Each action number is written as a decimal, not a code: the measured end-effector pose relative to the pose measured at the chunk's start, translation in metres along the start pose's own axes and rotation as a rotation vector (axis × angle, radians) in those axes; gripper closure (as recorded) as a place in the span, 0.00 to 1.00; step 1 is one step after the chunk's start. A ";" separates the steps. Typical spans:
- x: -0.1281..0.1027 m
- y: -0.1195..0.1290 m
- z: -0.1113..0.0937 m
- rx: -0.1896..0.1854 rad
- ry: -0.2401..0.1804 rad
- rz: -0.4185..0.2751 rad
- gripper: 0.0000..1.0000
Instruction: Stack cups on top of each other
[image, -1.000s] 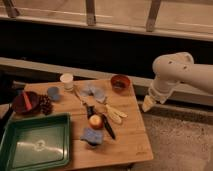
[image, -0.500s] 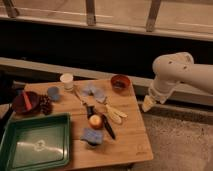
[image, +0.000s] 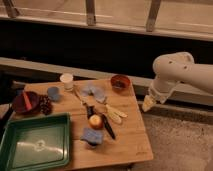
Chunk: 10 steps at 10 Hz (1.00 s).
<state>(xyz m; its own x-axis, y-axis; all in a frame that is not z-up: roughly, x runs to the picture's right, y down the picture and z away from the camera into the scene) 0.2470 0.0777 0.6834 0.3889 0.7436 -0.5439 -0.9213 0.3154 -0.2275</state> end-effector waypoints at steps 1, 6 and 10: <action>0.000 0.000 0.000 0.000 0.000 0.000 0.36; 0.000 0.000 0.000 0.000 0.000 0.000 0.36; -0.004 0.000 0.001 0.020 -0.004 -0.038 0.36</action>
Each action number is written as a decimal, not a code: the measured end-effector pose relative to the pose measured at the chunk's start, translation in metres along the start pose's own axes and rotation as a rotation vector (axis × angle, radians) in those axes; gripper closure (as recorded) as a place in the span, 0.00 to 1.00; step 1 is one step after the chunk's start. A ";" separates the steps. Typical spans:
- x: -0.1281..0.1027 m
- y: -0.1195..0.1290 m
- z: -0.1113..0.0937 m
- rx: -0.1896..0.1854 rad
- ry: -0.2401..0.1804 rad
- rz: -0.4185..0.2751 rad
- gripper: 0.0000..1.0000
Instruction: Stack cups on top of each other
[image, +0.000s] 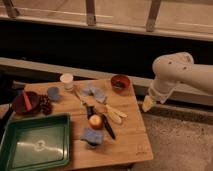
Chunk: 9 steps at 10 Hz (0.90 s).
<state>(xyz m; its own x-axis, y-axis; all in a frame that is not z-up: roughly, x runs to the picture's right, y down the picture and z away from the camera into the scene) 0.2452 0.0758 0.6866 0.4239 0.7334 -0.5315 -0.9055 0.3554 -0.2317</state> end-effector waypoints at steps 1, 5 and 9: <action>-0.007 0.006 0.001 0.002 -0.002 -0.037 0.36; -0.072 0.068 -0.005 0.046 -0.030 -0.239 0.36; -0.134 0.149 -0.021 0.088 -0.070 -0.433 0.36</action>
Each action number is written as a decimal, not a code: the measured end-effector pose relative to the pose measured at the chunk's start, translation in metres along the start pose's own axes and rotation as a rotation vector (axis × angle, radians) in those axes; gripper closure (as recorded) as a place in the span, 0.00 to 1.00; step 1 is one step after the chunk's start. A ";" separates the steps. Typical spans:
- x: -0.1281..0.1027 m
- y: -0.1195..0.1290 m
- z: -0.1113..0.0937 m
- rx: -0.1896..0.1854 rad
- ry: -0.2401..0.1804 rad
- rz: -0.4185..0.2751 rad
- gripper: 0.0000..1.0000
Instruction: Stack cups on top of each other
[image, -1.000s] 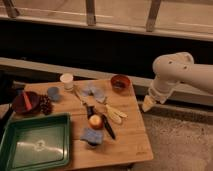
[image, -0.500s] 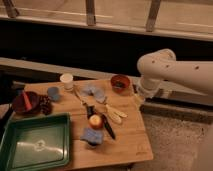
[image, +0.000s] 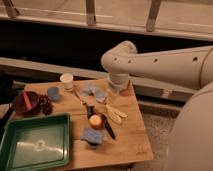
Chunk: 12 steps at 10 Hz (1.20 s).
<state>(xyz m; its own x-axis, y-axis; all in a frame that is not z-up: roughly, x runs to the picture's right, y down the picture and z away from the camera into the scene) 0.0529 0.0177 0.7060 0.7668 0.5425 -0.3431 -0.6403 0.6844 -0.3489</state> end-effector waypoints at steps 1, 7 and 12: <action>-0.024 0.015 -0.006 0.010 -0.012 -0.051 0.36; -0.125 0.076 -0.025 -0.006 -0.056 -0.198 0.36; -0.122 0.072 -0.023 -0.021 -0.061 -0.185 0.36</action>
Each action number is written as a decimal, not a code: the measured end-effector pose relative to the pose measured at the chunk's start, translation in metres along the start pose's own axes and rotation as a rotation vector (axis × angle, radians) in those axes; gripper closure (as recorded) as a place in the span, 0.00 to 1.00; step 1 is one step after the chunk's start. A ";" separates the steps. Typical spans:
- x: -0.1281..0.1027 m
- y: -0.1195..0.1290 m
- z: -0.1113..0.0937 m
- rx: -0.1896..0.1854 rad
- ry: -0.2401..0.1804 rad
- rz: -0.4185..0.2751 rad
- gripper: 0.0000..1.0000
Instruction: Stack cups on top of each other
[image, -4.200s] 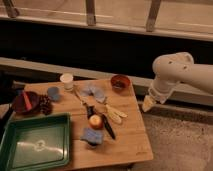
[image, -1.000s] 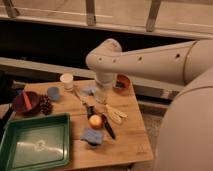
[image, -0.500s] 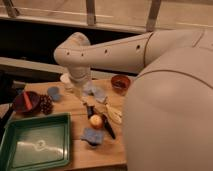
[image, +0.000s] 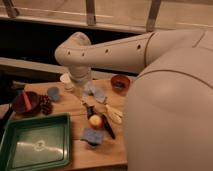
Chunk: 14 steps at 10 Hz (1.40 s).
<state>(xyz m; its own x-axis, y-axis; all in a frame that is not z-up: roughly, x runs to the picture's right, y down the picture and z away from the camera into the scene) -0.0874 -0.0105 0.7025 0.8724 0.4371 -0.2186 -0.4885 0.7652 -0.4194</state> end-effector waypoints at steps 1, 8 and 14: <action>0.001 -0.001 0.003 -0.028 -0.021 0.019 0.36; -0.093 0.038 0.046 -0.235 -0.224 -0.059 0.36; -0.146 0.069 0.061 -0.271 -0.365 -0.140 0.36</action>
<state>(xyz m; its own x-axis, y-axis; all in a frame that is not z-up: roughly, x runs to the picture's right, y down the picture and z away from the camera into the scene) -0.2497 0.0072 0.7596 0.8432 0.5134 0.1595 -0.3029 0.6988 -0.6480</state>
